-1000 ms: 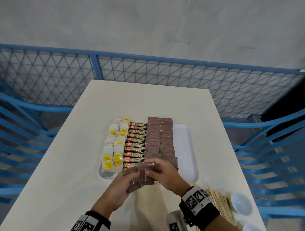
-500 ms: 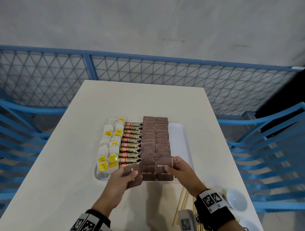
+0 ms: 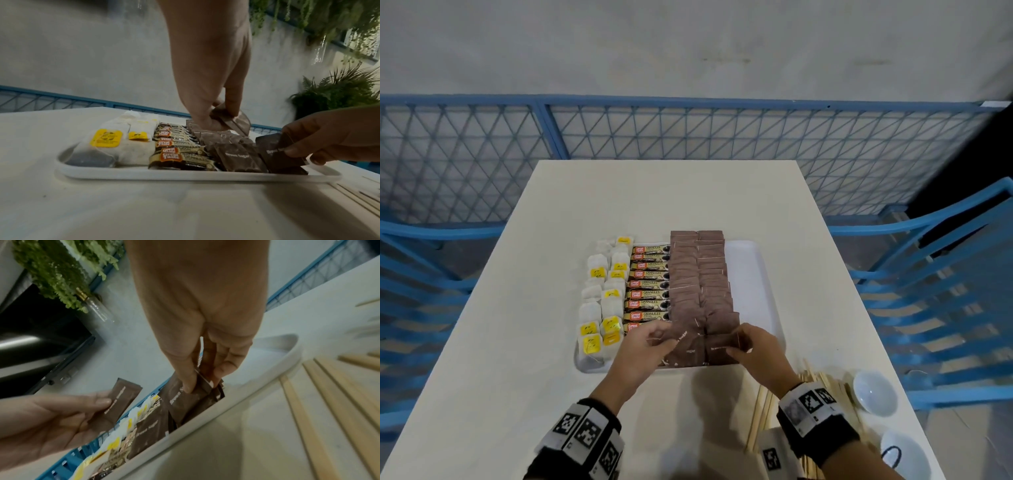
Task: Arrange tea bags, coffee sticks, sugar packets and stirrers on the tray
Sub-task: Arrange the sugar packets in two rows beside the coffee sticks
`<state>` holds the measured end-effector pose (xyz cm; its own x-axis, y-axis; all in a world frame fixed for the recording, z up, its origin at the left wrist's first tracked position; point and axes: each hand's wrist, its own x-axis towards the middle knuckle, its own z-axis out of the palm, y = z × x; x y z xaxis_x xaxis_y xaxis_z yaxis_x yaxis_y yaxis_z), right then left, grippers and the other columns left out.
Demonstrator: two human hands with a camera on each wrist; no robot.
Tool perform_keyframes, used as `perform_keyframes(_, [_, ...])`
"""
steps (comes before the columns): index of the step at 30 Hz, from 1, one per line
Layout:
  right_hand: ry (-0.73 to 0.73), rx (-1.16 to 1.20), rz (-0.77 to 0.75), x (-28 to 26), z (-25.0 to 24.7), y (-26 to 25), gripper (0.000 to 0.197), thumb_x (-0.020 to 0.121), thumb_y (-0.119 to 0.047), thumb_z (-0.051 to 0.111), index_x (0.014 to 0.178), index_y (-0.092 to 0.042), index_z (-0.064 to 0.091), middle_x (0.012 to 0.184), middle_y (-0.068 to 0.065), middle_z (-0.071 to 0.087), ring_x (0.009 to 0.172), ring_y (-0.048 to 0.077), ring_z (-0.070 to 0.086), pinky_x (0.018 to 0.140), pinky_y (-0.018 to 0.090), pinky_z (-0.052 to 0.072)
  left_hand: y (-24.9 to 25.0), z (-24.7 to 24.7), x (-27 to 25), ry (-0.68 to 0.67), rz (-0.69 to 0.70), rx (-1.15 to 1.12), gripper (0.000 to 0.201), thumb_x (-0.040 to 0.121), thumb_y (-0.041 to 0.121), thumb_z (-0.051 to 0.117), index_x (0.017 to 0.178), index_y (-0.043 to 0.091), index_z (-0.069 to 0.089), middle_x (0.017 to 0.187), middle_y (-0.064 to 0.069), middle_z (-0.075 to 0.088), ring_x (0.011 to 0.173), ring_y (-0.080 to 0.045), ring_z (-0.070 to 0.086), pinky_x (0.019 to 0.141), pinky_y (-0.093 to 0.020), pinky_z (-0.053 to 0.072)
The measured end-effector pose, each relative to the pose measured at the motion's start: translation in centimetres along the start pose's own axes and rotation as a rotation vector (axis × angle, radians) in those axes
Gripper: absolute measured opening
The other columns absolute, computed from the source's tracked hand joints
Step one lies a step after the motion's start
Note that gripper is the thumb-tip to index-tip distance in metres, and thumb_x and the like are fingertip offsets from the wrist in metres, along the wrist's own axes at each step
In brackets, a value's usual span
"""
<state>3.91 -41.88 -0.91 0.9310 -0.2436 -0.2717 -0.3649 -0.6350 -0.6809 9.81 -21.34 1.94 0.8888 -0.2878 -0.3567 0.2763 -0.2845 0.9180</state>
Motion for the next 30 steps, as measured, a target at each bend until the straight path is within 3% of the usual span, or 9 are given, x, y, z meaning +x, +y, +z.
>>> perform_keyframes(5, [0.014, -0.064, -0.087, 0.1, 0.4, 0.0, 0.021, 0.083, -0.015, 0.064, 0.101, -0.014, 0.054, 0.094, -0.005, 0.052, 0.083, 0.012, 0.049, 0.075, 0.018, 0.041, -0.3, 0.1, 0.5, 0.017, 0.046, 0.081, 0.025, 0.080, -0.006, 0.065, 0.081, 0.019, 0.066, 0.068, 0.012, 0.071, 0.065, 0.003, 0.064, 0.061, -0.008, 0.047])
perform_keyframes(8, [0.011, -0.096, -0.153, 0.1, 0.6, 0.0, 0.023, 0.083, -0.014, 0.062, 0.103, -0.014, 0.051, 0.095, -0.004, 0.049, 0.083, 0.012, 0.047, 0.074, 0.017, 0.039, -0.5, 0.3, 1.2, -0.047, 0.152, 0.389, 0.020, 0.079, 0.004, 0.070, 0.085, 0.023, 0.066, 0.079, 0.017, 0.066, 0.076, 0.001, 0.060, 0.067, -0.003, 0.041])
perform_keyframes(10, [0.020, -0.126, -0.194, 0.1, 0.7, 0.1, 0.026, 0.082, -0.013, 0.063, 0.105, -0.014, 0.051, 0.096, -0.001, 0.049, 0.083, 0.012, 0.046, 0.075, 0.018, 0.040, -0.7, 0.6, 1.8, -0.110, 0.244, 0.563, 0.018, 0.081, 0.007, 0.068, 0.095, 0.017, 0.069, 0.086, 0.011, 0.064, 0.081, -0.003, 0.057, 0.068, -0.002, 0.037])
perform_keyframes(14, [0.040, -0.198, -0.234, -0.1, 0.7, 0.4, 0.032, 0.081, -0.016, 0.064, 0.110, -0.014, 0.053, 0.105, 0.004, 0.051, 0.092, 0.015, 0.047, 0.081, 0.022, 0.042, -1.7, 1.3, 2.6, -0.163, 0.364, 0.786, 0.026, 0.085, 0.015, 0.064, 0.111, 0.015, 0.066, 0.106, -0.001, 0.060, 0.099, -0.015, 0.055, 0.082, -0.019, 0.039])
perform_keyframes(16, [0.037, -0.216, -0.247, -0.1, 0.6, 0.4, 0.035, 0.080, -0.020, 0.067, 0.112, -0.015, 0.053, 0.108, 0.003, 0.049, 0.098, 0.016, 0.047, 0.085, 0.022, 0.042, -2.2, 1.5, 2.5, -0.148, 0.427, 0.845, 0.029, 0.084, 0.018, 0.065, 0.113, 0.015, 0.065, 0.107, -0.004, 0.057, 0.100, -0.020, 0.055, 0.084, -0.024, 0.039])
perform_keyframes(19, [0.021, -0.251, -0.259, -0.2, 0.6, 0.6, 0.039, 0.078, -0.025, 0.069, 0.112, -0.016, 0.053, 0.111, 0.003, 0.049, 0.102, 0.017, 0.045, 0.086, 0.023, 0.041, -2.7, 1.6, 2.2, -0.124, 0.474, 0.906, 0.036, 0.078, 0.027, 0.071, 0.112, 0.017, 0.066, 0.105, -0.004, 0.056, 0.098, -0.022, 0.054, 0.085, -0.028, 0.038])
perform_keyframes(24, [0.007, -0.282, -0.278, 0.0, 0.5, 0.5, 0.040, 0.077, -0.025, 0.071, 0.111, -0.015, 0.054, 0.111, 0.003, 0.050, 0.100, 0.019, 0.046, 0.084, 0.024, 0.040, -3.0, 1.9, 2.0, -0.186, 0.406, 0.952, 0.048, 0.077, 0.035, 0.070, 0.122, 0.022, 0.058, 0.113, 0.000, 0.050, 0.105, -0.017, 0.047, 0.090, -0.028, 0.034])
perform_keyframes(30, [0.014, -0.320, -0.322, 0.3, 0.1, 0.1, 0.038, 0.075, -0.021, 0.072, 0.108, -0.012, 0.055, 0.110, 0.005, 0.053, 0.098, 0.023, 0.048, 0.084, 0.031, 0.044, -2.7, 1.8, 2.6, -0.180, 0.427, 0.853, 0.034, 0.070, 0.021, 0.078, 0.102, 0.013, 0.068, 0.098, -0.004, 0.059, 0.092, -0.024, 0.055, 0.080, -0.033, 0.039])
